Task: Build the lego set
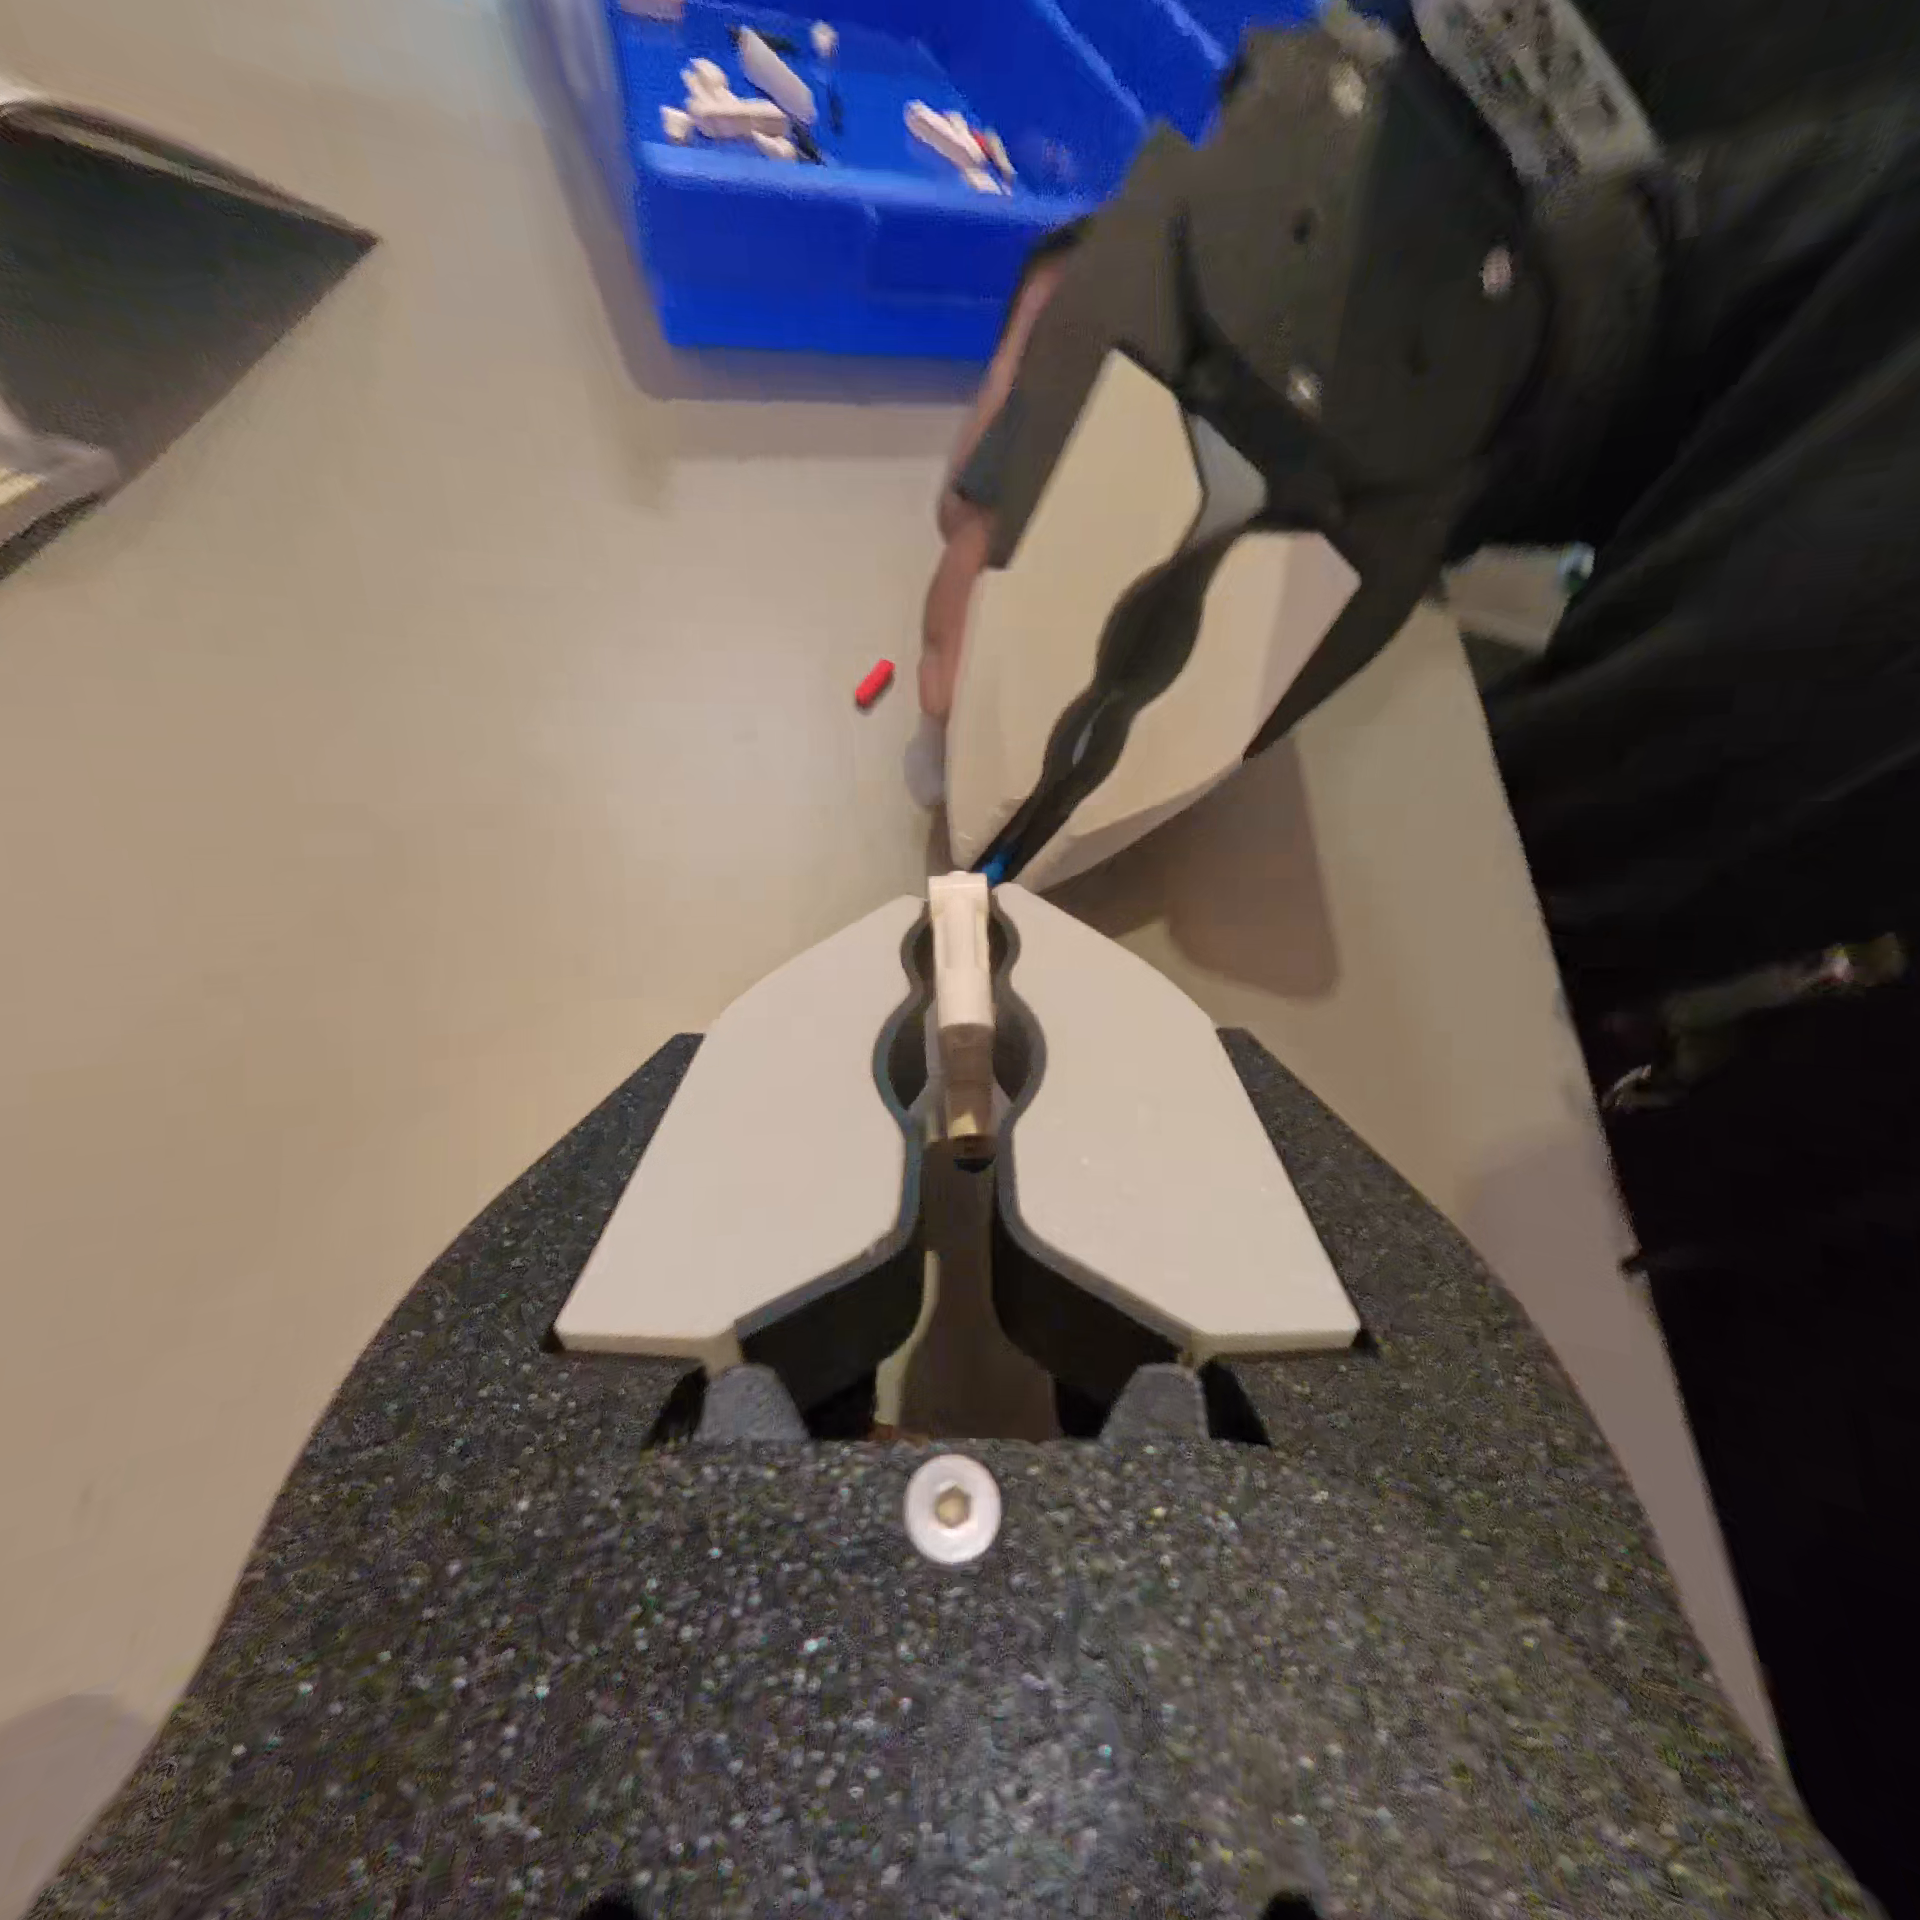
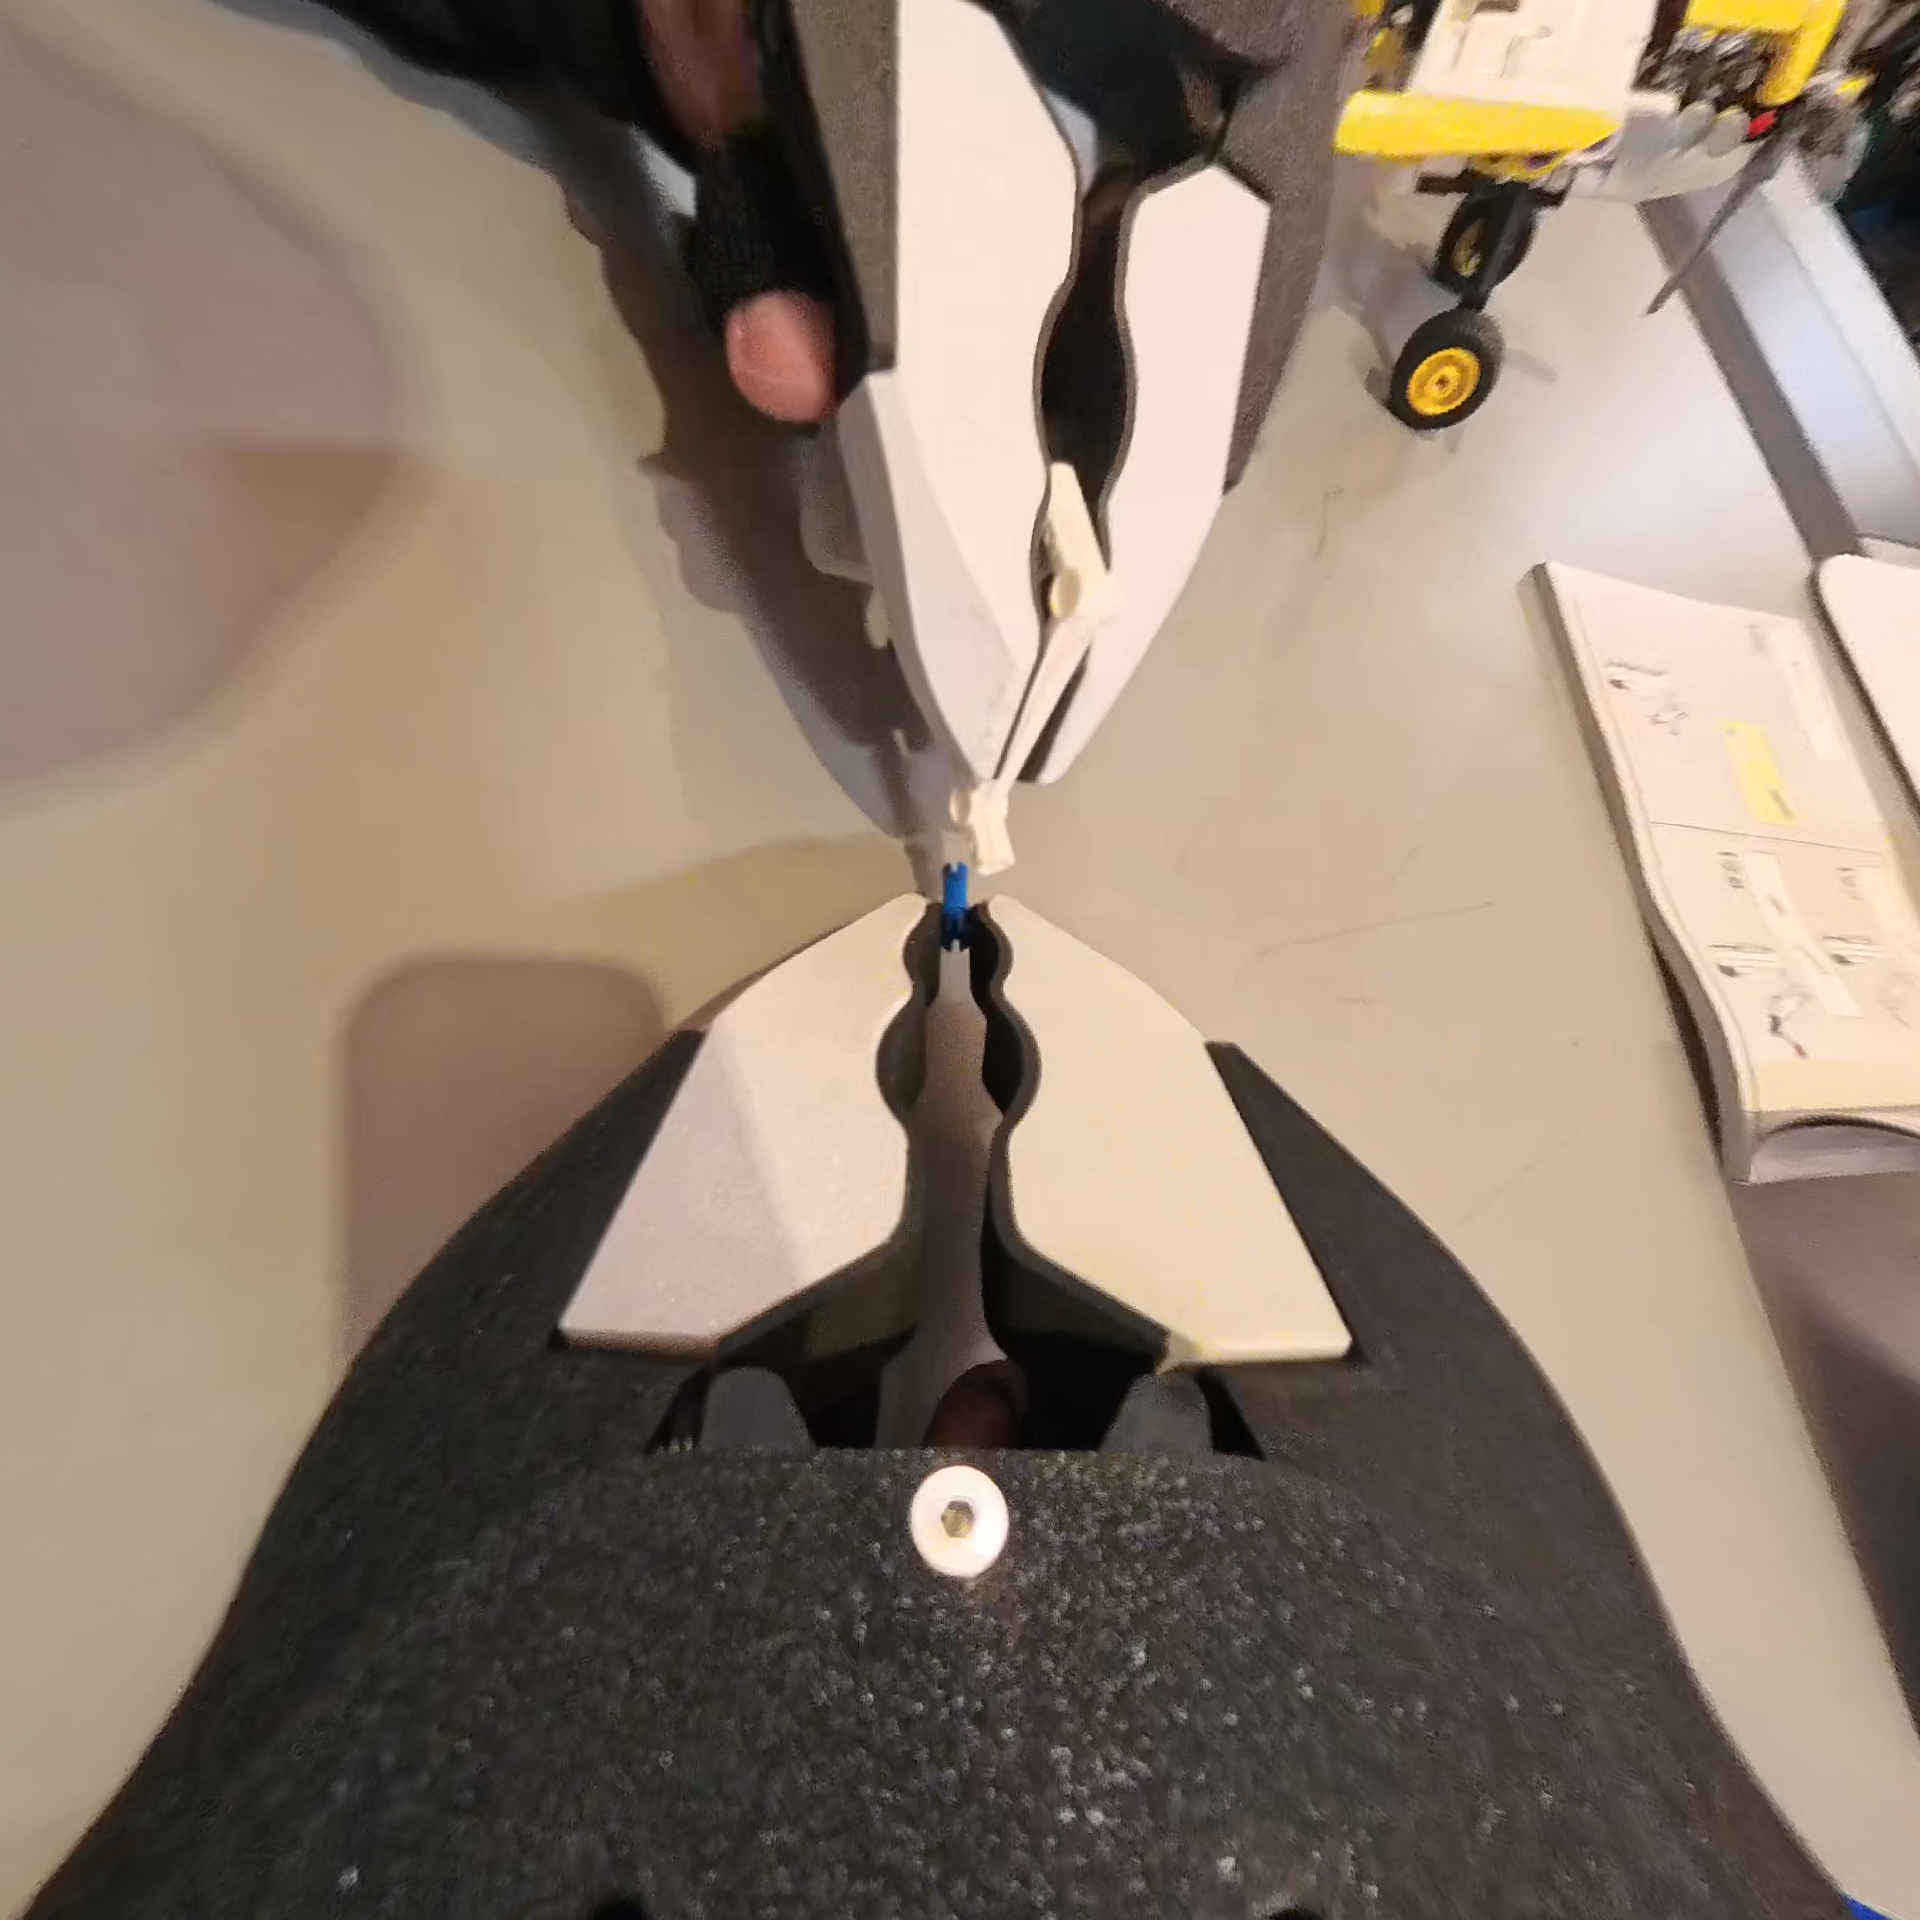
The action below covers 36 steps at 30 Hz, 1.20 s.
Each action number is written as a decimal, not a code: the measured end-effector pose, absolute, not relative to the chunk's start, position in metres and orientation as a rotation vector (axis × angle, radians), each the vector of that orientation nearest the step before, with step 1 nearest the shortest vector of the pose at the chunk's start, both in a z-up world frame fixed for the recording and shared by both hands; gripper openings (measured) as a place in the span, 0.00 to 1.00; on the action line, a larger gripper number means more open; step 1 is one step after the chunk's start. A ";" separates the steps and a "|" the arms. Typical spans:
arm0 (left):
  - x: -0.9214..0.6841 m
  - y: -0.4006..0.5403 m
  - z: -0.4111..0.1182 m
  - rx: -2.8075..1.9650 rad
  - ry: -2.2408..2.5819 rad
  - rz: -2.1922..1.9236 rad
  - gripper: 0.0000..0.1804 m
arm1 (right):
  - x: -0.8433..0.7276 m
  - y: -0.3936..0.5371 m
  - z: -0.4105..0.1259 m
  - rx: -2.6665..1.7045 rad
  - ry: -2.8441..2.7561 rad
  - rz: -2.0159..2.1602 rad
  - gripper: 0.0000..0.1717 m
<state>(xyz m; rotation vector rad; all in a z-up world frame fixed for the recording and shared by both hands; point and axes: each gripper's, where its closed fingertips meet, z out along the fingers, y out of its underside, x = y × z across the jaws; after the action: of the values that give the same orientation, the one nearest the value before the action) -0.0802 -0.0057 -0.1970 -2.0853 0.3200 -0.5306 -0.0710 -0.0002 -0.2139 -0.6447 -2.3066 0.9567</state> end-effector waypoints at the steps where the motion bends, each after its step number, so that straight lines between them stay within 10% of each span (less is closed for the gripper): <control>1: -0.085 -0.004 -0.195 -2.080 0.247 -0.549 0.04 | -0.073 0.002 -0.211 -0.646 -2.281 0.950 0.03; 36: -0.124 0.027 -0.190 -1.929 -0.518 -0.602 0.04 | -0.112 0.025 -0.190 -0.930 -1.986 0.899 0.03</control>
<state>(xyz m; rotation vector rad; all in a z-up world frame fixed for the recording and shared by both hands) -0.1245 0.0267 -0.1899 -1.9293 -0.5181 -0.6020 -0.1119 0.0252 -0.1905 -0.9301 -1.9858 0.8992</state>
